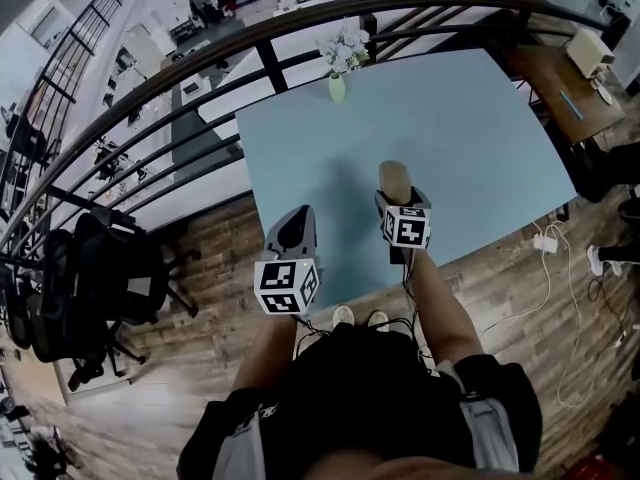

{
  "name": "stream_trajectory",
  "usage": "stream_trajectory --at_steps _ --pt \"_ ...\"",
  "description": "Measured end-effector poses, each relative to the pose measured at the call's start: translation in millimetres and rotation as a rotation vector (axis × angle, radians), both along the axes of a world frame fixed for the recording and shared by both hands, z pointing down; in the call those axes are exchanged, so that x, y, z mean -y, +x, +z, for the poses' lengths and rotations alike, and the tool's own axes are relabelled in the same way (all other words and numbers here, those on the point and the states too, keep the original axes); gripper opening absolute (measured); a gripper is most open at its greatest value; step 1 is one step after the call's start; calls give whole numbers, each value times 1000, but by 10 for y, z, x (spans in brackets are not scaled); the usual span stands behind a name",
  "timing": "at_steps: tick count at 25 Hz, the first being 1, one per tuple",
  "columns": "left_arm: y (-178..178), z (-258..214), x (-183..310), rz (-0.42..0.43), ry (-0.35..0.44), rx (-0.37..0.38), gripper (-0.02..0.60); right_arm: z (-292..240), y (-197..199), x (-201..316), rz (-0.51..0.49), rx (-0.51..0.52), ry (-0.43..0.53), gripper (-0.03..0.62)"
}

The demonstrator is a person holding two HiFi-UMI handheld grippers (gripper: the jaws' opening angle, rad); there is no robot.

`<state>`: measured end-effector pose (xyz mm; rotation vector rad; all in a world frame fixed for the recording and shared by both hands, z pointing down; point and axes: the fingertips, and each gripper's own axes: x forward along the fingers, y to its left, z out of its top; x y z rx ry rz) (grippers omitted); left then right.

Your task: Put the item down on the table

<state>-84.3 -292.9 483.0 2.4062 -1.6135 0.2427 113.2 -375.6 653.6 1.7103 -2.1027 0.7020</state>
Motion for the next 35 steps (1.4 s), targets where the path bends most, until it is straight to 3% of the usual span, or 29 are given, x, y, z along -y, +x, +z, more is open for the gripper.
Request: stream_trajectory --at_steps 12,25,29,33,35 --pt "-236 118 -2 -48 -28 12 11 780 -97 -77 -21 -41 -181 387" --pt "-279 34 -33 -68 -6 14 11 1276 -92 -253 -56 -141 -294 396" --pt "-292 -30 -60 -69 10 11 11 1244 -85 -282 -48 -139 -258 405" --pt "-253 -103 -69 -65 30 4 11 969 -4 -187 -6 -100 -127 390" --pt "-221 -145 -65 -61 43 0 11 697 57 -116 18 -79 -42 340"
